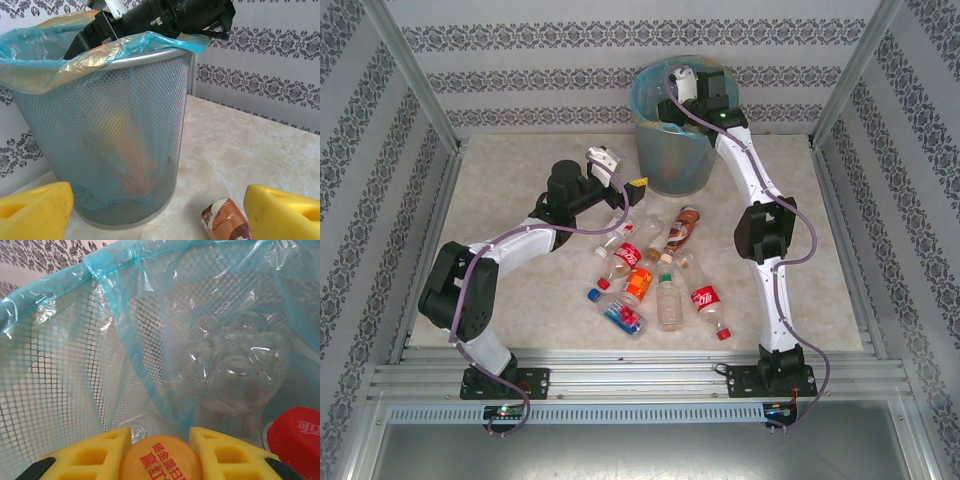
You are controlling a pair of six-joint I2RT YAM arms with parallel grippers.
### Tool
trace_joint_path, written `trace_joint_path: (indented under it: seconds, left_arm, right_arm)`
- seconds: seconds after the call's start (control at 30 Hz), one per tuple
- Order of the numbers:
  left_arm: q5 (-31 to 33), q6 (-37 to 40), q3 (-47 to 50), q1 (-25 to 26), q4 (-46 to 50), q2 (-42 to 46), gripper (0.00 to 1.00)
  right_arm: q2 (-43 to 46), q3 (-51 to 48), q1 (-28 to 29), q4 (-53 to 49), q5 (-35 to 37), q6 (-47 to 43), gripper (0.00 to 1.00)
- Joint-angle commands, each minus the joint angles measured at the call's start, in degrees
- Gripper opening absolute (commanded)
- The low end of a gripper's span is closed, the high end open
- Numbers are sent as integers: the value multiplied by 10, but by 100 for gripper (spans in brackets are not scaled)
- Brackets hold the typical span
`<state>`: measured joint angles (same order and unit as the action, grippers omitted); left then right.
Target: Put the plastic bottles in the bin
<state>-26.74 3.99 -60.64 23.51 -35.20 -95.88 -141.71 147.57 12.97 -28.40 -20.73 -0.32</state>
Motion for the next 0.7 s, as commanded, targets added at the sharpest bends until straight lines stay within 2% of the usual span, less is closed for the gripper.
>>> trace_joint_path:
  seconds: [0.0,0.07,0.13,0.57,0.67]
  left_arm:
    - [-10,-2,5,-5,-10,0,89]
    - [-8,-2,7,-5,-12,2,89]
    - [-7,-4,12,-5,-17,4,89]
    - [-7,-8,13,-5,-18,4,89]
    - [-8,-10,12,-5,-20,3,89]
  right_arm:
    - [-6,-9,-1,16,-3,-17,35]
    - [4,-8,4,21,2,-23,47]
    - [14,-7,9,22,5,-27,51]
    - [54,-7,16,34,-11,-9,56]
    - [53,-9,16,31,-13,-11,52]
